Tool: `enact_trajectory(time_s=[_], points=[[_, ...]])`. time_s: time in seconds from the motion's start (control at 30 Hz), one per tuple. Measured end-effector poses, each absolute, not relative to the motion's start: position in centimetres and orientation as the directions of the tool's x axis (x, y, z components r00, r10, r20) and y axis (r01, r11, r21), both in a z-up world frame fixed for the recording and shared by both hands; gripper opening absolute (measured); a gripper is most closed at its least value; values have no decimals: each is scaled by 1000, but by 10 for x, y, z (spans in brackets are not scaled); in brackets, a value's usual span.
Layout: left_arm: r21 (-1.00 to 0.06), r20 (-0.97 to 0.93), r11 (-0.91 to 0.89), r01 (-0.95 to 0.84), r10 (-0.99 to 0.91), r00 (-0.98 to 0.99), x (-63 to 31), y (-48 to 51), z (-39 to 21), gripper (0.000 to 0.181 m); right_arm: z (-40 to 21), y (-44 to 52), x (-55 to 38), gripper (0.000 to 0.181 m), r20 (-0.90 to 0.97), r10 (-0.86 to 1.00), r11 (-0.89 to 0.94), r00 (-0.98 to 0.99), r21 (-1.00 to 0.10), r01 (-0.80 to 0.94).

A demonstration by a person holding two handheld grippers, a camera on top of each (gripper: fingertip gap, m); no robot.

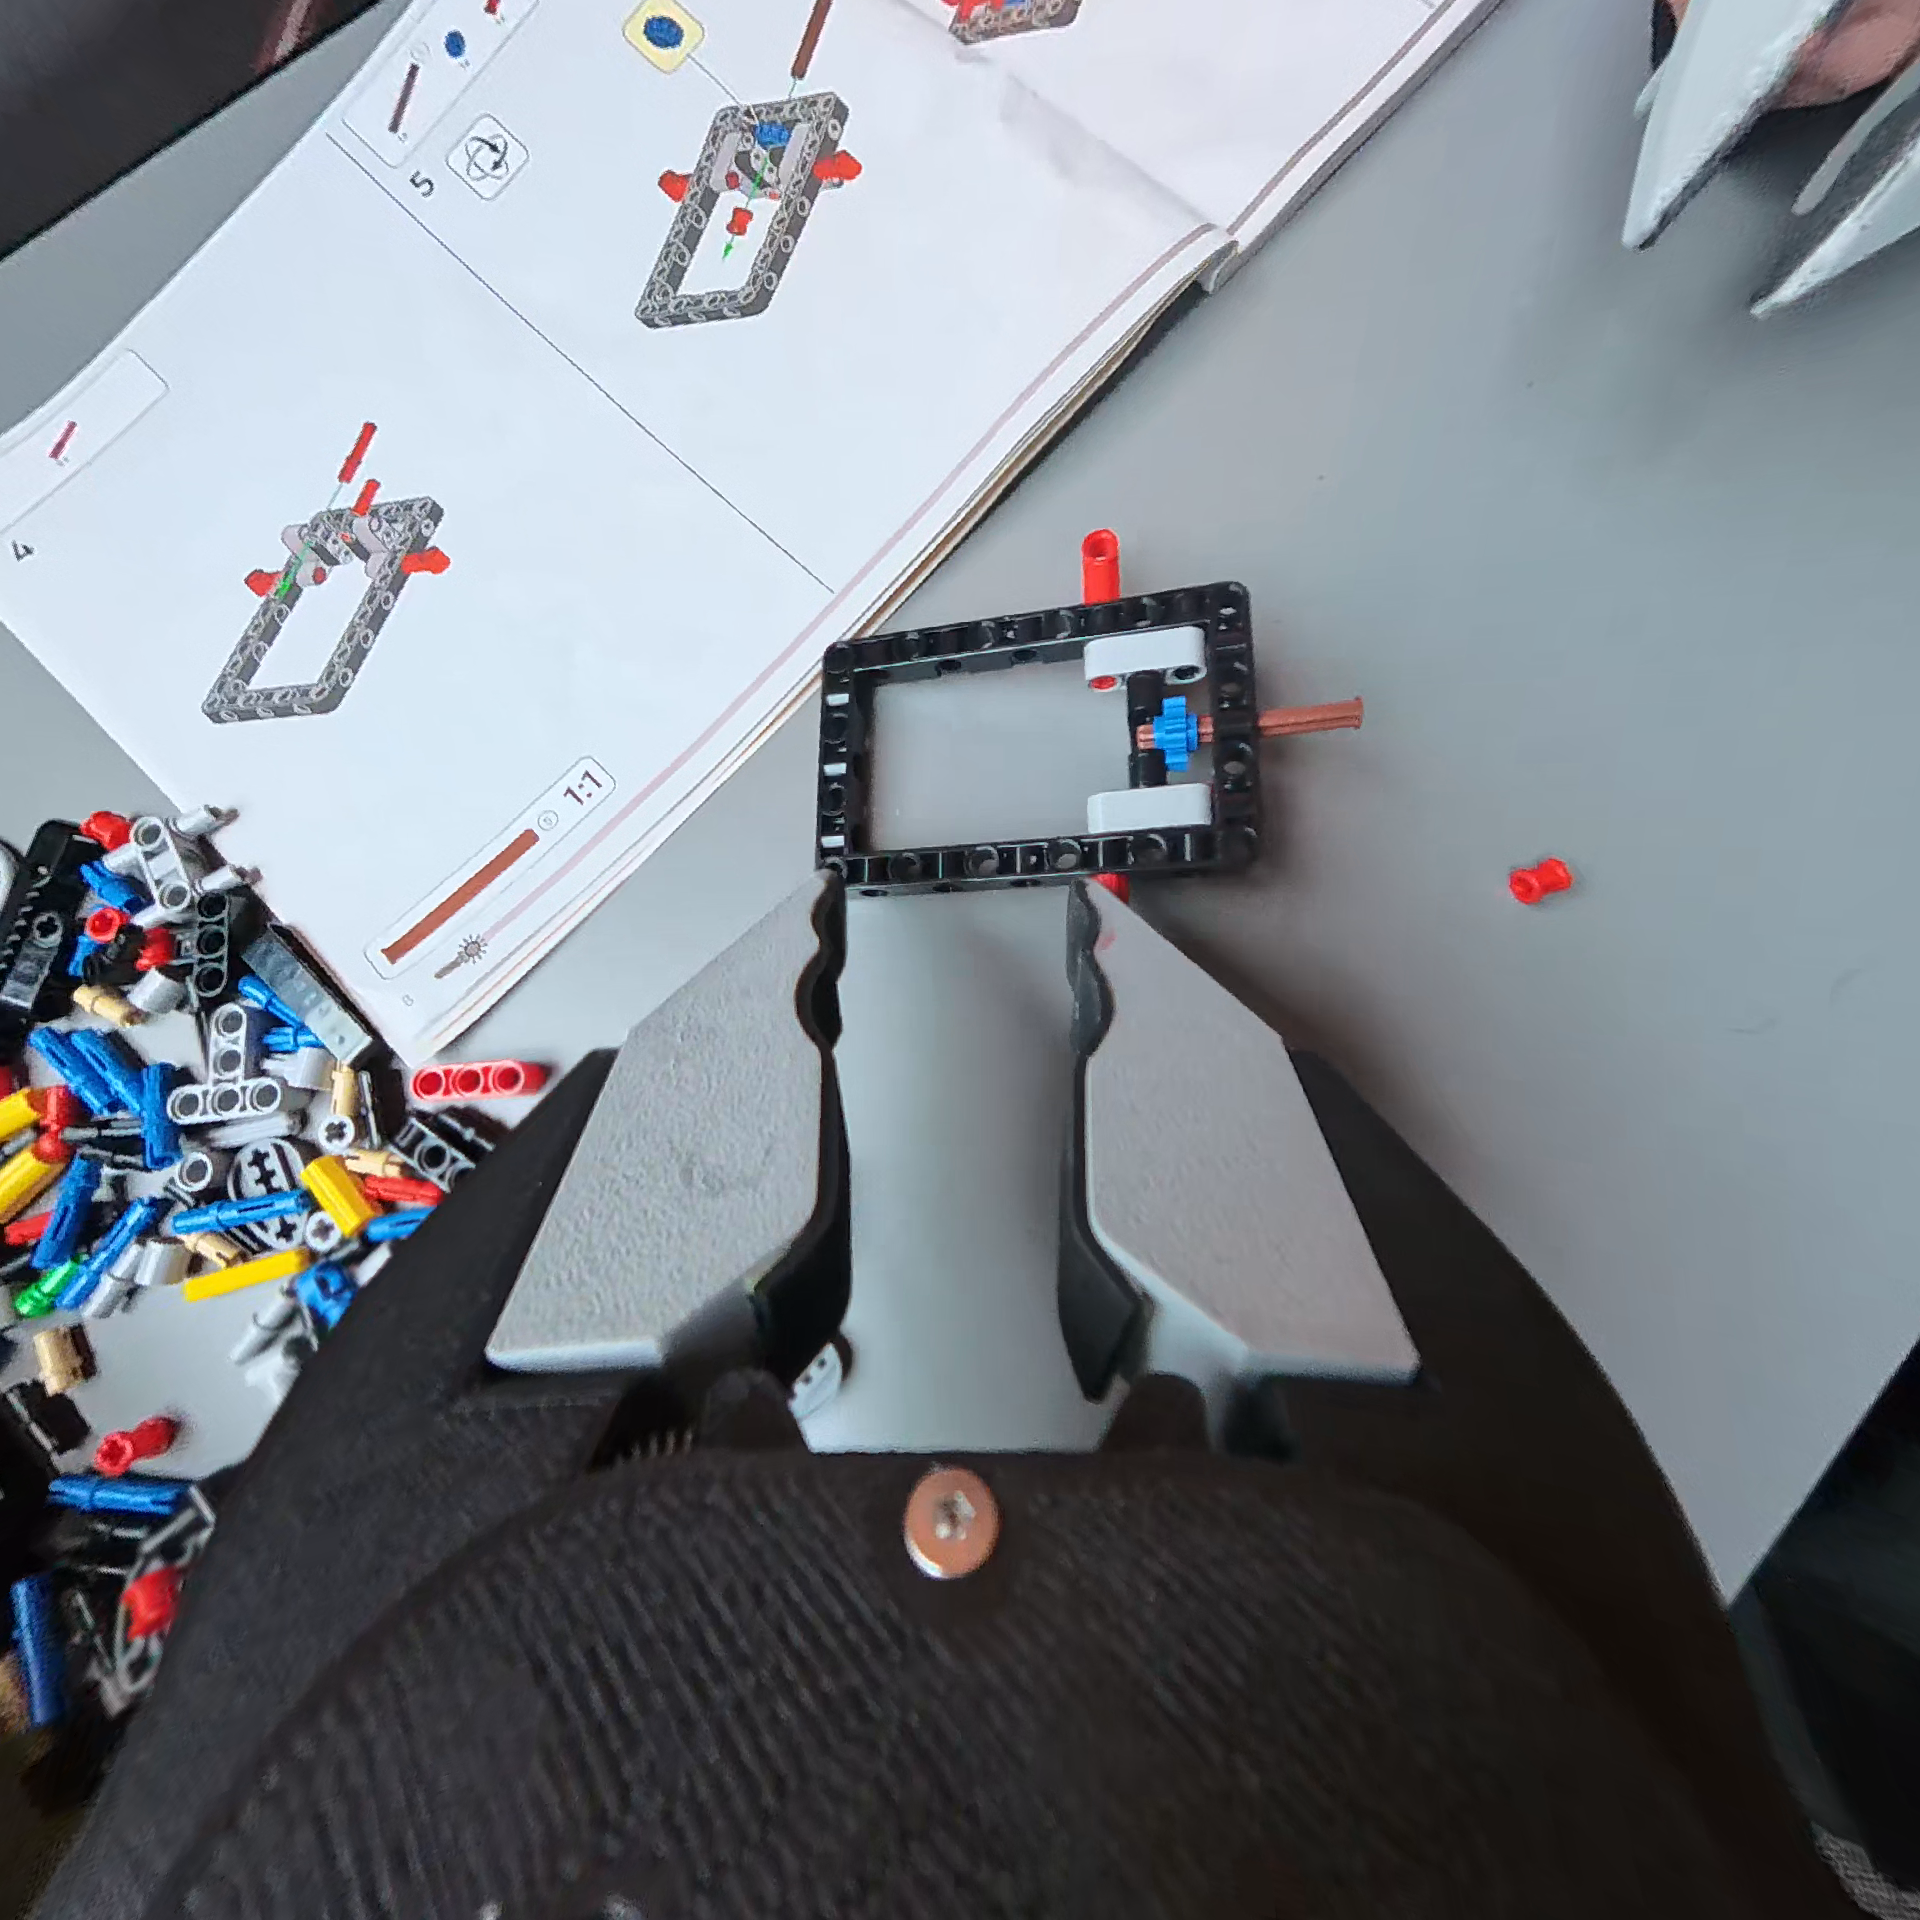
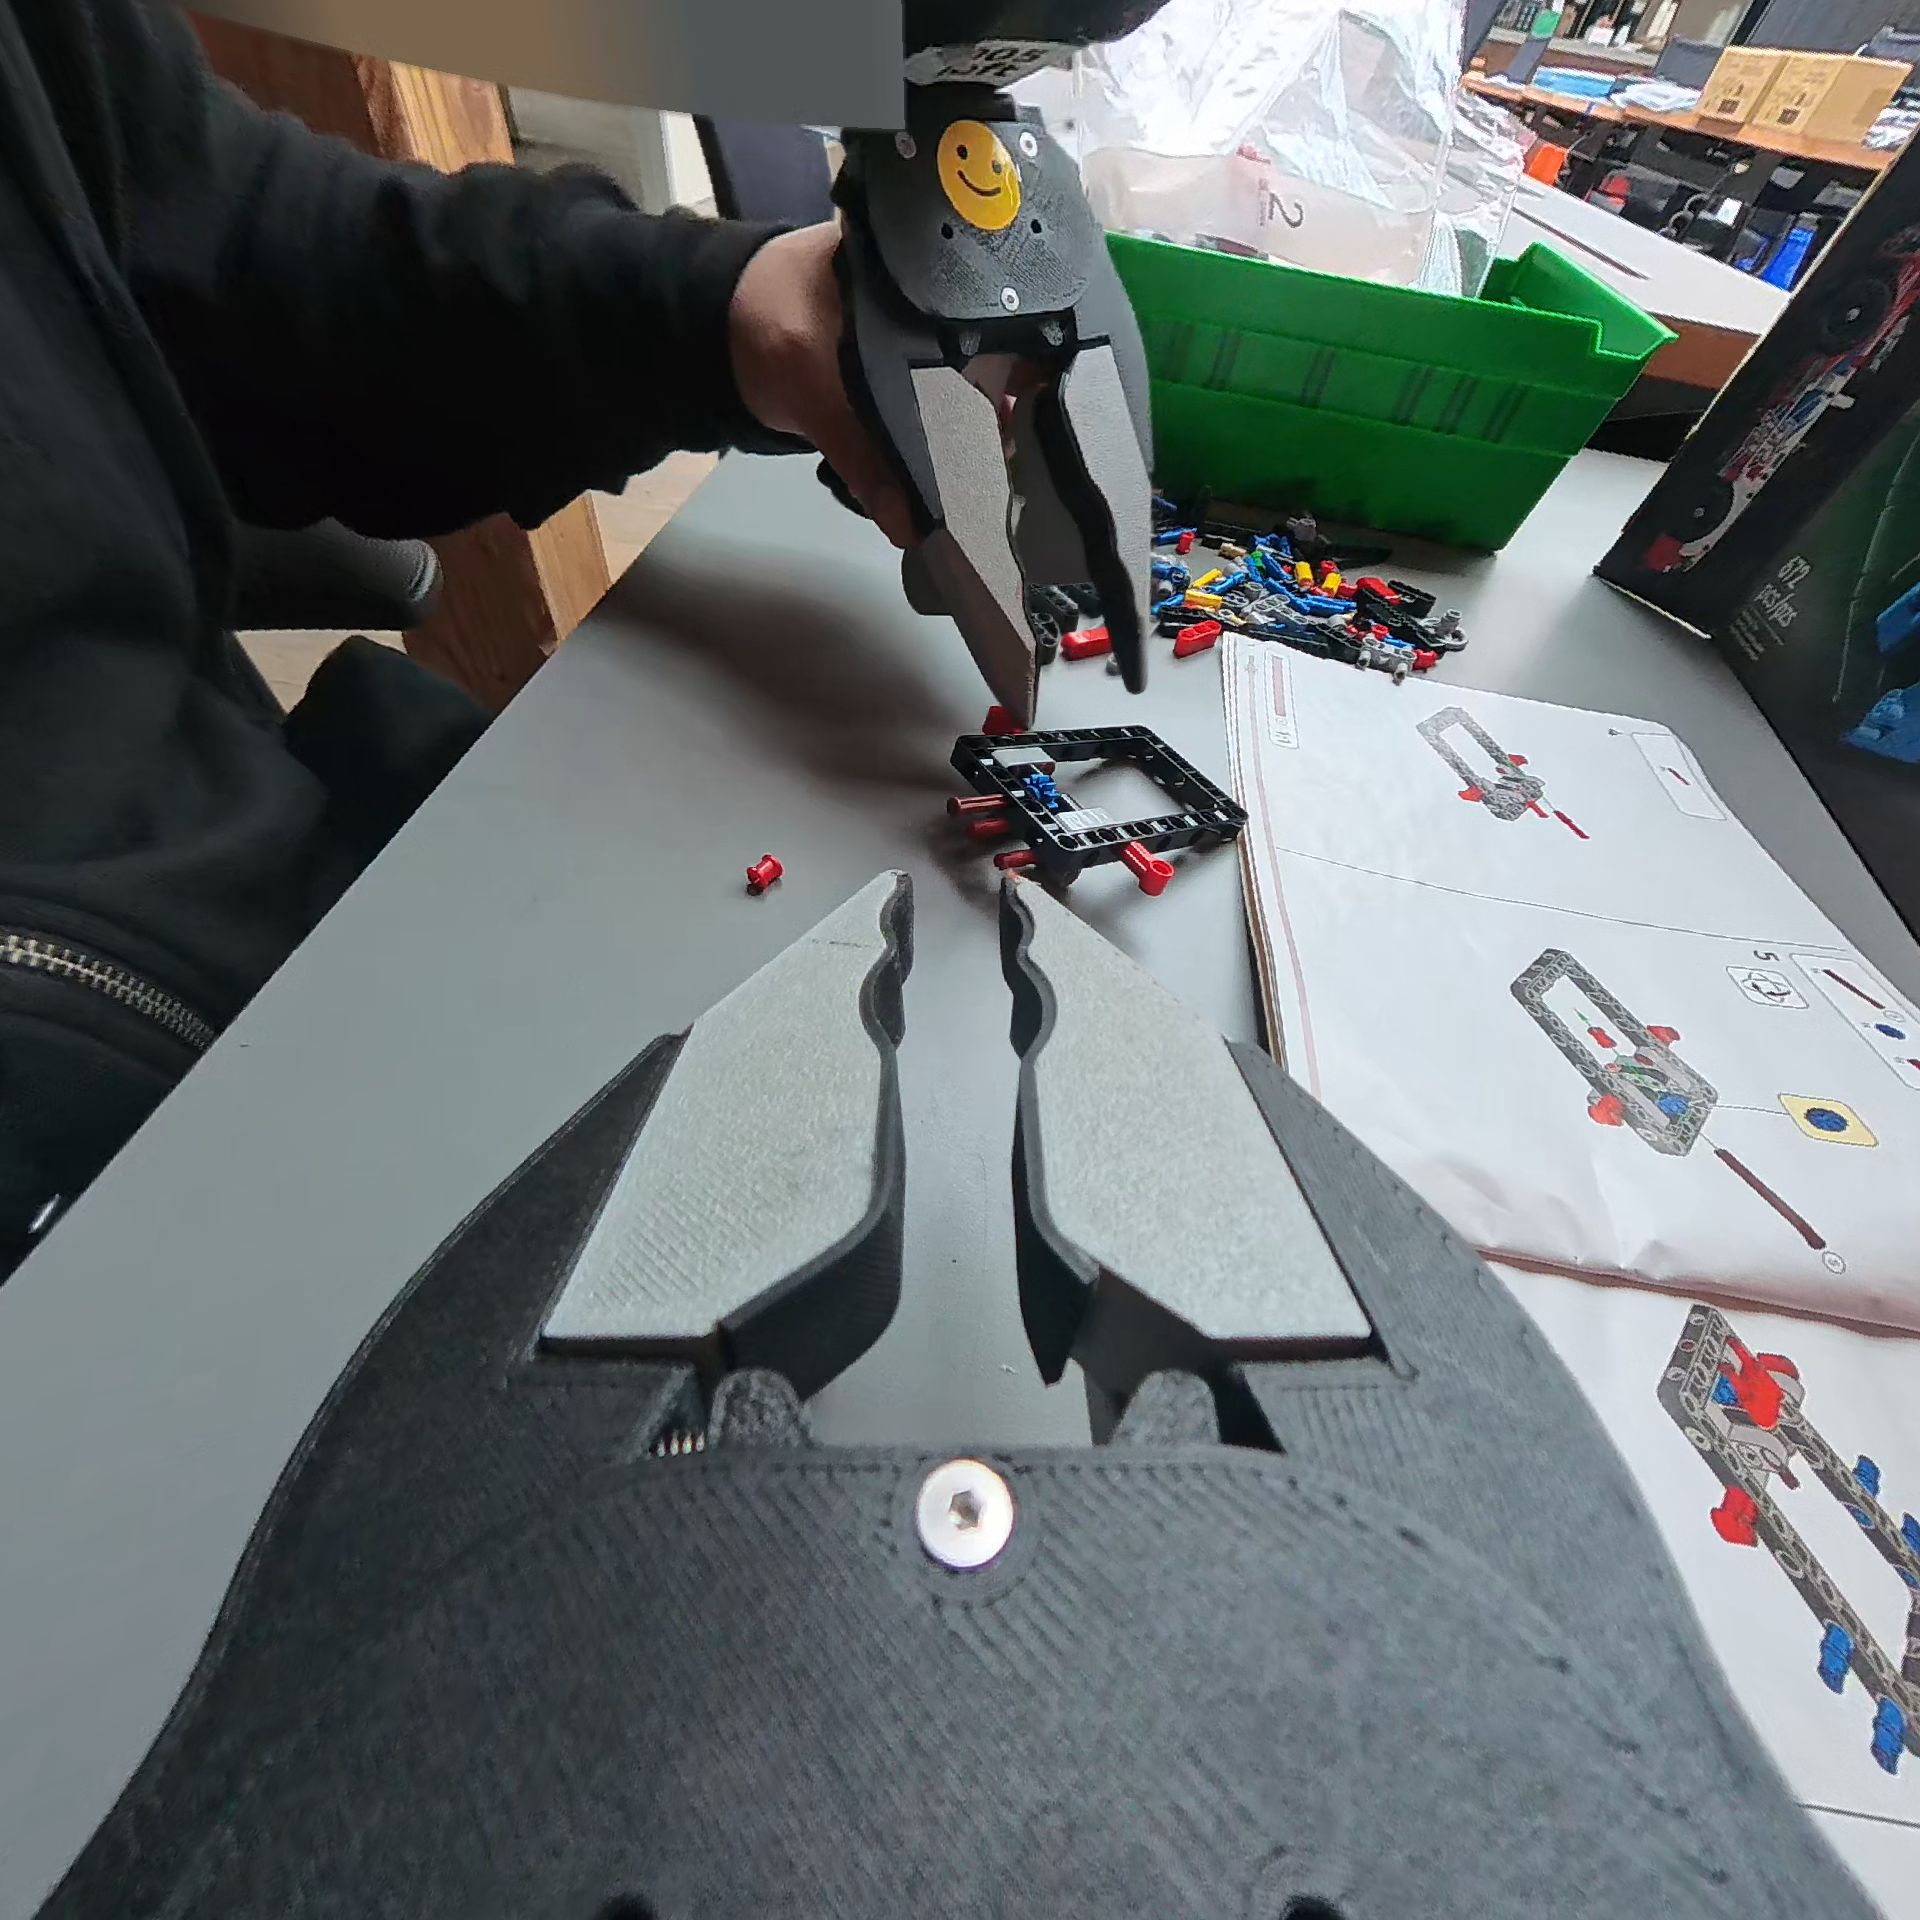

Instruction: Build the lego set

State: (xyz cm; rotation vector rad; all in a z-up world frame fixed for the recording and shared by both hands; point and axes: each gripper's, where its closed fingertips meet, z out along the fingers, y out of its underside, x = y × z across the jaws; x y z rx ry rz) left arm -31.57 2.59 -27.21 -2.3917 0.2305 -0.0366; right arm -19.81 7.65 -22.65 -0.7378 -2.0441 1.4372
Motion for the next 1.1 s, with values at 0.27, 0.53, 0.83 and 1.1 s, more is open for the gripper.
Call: enact_trajectory(time_s=[0.27,0.53,0.83,1.1], points=[[-695,55,-713,-92,-179,982,-290,21,-272,37,-224,78,-199,13,109,703,272,-703,-954,124],[-692,86,-716,-93,-210,974,-255,18,-272,38,-226,79,-200,13,142,707,303,-693,-946,116],[-737,133,-675,37,-91,987,-271,9,-264,48,-225,79,-200,13,133,709,294,-692,-949,118],[-701,74,-713,-35,-121,990,-275,20,-275,69,-224,80,-201,13,120,710,282,-694,-951,124]])
